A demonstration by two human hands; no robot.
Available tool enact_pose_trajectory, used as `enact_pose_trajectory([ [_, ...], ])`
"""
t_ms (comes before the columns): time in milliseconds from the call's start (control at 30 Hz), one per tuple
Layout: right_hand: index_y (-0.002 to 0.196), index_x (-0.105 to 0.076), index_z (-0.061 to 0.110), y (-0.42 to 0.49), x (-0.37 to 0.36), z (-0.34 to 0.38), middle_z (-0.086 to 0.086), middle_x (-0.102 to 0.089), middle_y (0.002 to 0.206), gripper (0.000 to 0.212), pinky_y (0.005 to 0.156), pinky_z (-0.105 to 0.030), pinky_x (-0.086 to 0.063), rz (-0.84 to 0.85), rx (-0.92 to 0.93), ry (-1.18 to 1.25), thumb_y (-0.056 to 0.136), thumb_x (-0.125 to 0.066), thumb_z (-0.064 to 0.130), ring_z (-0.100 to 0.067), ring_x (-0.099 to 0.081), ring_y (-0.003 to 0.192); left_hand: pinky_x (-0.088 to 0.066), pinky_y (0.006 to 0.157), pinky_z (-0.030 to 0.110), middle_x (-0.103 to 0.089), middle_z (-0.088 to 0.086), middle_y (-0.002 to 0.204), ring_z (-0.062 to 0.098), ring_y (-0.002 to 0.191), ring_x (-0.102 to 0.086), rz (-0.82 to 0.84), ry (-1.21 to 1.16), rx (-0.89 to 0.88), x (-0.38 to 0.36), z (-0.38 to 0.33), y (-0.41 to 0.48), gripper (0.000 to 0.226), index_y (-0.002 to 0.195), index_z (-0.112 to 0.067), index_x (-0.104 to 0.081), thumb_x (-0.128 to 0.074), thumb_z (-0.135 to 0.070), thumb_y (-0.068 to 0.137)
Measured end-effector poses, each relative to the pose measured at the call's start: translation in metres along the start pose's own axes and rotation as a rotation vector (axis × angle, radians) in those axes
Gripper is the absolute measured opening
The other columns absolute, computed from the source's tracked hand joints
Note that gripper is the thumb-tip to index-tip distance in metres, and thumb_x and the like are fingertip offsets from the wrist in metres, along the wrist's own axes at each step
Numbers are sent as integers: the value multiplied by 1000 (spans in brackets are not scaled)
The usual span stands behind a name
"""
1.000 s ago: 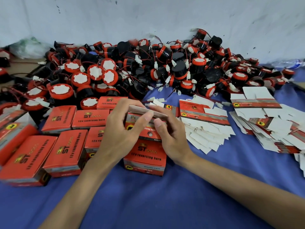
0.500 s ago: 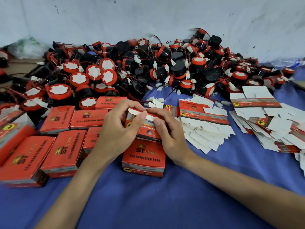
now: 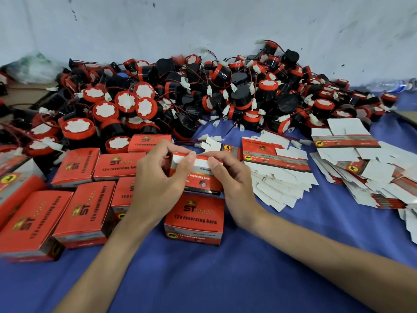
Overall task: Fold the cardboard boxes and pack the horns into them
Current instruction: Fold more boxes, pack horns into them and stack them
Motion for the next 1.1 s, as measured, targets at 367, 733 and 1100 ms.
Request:
enact_pose_trajectory([
  [367, 88, -69, 9, -2, -9, -3, -16, -67, 88, 25, 74, -41, -55, -72, -234, 293, 86, -62, 33, -27, -65, 80, -50, 62, 15, -65, -10, 89, 6, 80, -66, 20, 8, -101, 3, -7, -2, 6, 92, -24, -61, -61, -25, 86],
  [733, 86, -72, 20, -9, -9, -1, -4, -69, 86, 18, 72, -33, -55, -113, -103, 172, 92, -56, 27, -19, -66, 81, -47, 59, 9, -65, -10, 86, 4, 76, -66, 24, 8, -79, 0, -5, -3, 6, 89, -18, -60, -59, -24, 87],
  [1100, 96, -60, 14, -14, -12, 1, 14, -66, 81, 13, 63, -17, -50, -72, 30, 68, 95, -48, 18, -3, -64, 75, -49, 57, 15, -68, -6, 77, 7, 67, -66, 110, -172, 109, -1, 2, 1, 11, 86, -18, -64, -57, -26, 86],
])
Point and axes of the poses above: each hand's wrist, its own y-axis towards the middle knuckle, its own x-axis out of the back of the hand, z = x × y, the point moved 5 cm from there along y, towards the middle knuckle
